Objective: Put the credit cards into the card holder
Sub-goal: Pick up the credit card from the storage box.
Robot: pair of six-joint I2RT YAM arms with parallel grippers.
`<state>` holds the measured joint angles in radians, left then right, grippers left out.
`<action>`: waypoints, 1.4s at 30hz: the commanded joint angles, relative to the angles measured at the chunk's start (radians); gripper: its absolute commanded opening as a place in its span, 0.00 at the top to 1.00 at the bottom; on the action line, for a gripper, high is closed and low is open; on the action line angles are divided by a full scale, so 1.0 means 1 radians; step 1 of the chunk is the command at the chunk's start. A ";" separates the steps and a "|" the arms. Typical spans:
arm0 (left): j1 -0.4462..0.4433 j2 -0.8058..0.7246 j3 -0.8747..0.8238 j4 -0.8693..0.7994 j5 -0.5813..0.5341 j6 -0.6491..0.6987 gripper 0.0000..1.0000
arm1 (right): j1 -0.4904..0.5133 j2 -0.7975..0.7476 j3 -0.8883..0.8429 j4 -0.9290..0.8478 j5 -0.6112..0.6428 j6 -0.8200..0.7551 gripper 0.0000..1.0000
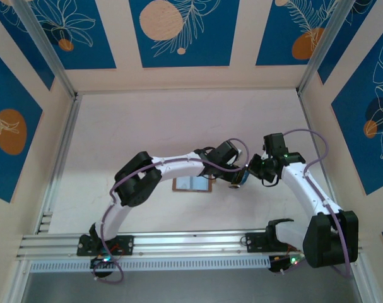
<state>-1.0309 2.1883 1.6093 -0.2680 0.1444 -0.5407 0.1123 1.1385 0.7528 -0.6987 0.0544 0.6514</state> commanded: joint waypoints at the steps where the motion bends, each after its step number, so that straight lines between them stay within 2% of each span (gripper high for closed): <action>1: -0.004 0.014 0.026 -0.045 -0.018 0.016 0.86 | 0.006 -0.032 0.027 -0.029 0.012 -0.007 1.00; 10: -0.004 -0.057 0.030 -0.037 0.003 0.019 0.85 | -0.005 -0.003 -0.015 0.032 -0.029 -0.007 1.00; 22: -0.024 -0.020 0.104 -0.041 0.060 0.030 0.85 | -0.064 -0.066 -0.070 0.046 -0.061 0.020 1.00; 29: -0.023 0.008 0.107 -0.048 0.057 0.020 0.85 | -0.131 -0.080 -0.149 0.145 -0.192 0.043 1.00; 36: 0.001 0.011 0.087 -0.065 0.040 0.011 0.85 | -0.147 -0.156 -0.164 0.167 -0.225 0.031 1.00; 38: 0.011 0.016 0.083 -0.061 0.059 0.008 0.83 | -0.151 -0.157 -0.166 0.173 -0.243 0.022 1.00; 42: 0.017 0.010 0.074 -0.049 0.087 0.028 0.72 | -0.152 -0.126 -0.163 0.183 -0.257 0.018 1.00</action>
<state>-1.0252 2.1906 1.6970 -0.3130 0.2016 -0.5388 -0.0341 0.9974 0.5922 -0.5266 -0.1547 0.6807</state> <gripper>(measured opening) 0.261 0.050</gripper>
